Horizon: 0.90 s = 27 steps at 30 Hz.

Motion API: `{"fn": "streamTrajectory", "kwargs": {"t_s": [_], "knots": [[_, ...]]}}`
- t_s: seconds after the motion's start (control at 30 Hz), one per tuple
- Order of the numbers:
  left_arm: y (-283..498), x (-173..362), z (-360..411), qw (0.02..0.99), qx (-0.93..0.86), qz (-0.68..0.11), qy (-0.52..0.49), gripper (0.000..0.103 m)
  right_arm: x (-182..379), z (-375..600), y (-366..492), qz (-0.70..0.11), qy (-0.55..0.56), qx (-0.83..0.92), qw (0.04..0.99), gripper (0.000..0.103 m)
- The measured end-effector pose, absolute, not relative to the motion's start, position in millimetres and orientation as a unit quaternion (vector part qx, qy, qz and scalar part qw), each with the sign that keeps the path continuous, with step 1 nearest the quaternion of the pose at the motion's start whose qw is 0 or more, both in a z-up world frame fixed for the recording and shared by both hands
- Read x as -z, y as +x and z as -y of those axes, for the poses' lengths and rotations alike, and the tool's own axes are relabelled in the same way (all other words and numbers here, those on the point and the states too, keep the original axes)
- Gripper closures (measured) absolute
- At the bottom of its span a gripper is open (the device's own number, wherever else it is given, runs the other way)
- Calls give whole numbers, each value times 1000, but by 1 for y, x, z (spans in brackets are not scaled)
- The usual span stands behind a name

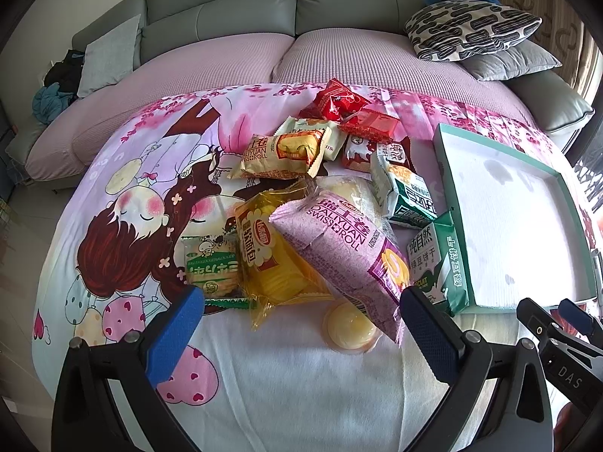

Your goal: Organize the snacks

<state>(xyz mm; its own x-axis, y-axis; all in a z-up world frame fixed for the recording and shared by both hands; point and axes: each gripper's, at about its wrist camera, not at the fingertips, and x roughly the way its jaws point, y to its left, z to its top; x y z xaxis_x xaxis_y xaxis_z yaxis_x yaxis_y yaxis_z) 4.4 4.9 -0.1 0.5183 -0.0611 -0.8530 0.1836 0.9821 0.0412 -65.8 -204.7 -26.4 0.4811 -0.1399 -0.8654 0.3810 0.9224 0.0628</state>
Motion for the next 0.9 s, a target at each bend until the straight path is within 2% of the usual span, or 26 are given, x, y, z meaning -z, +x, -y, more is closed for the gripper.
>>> {"fn": "streamTrajectory", "kwargs": {"t_s": [0.23,0.43,0.9], "knots": [[5,-2,-8,871,67,-483,55,0,26,205,-66,-486,123,152,852,14],[11,-10,-26,874,53,-483,8,0,18,197,-66,-467,120,135,865,14],[31,-5,-61,864,12,-503,-21,0,-10,129,-38,-419,73,20,905,15]]}}
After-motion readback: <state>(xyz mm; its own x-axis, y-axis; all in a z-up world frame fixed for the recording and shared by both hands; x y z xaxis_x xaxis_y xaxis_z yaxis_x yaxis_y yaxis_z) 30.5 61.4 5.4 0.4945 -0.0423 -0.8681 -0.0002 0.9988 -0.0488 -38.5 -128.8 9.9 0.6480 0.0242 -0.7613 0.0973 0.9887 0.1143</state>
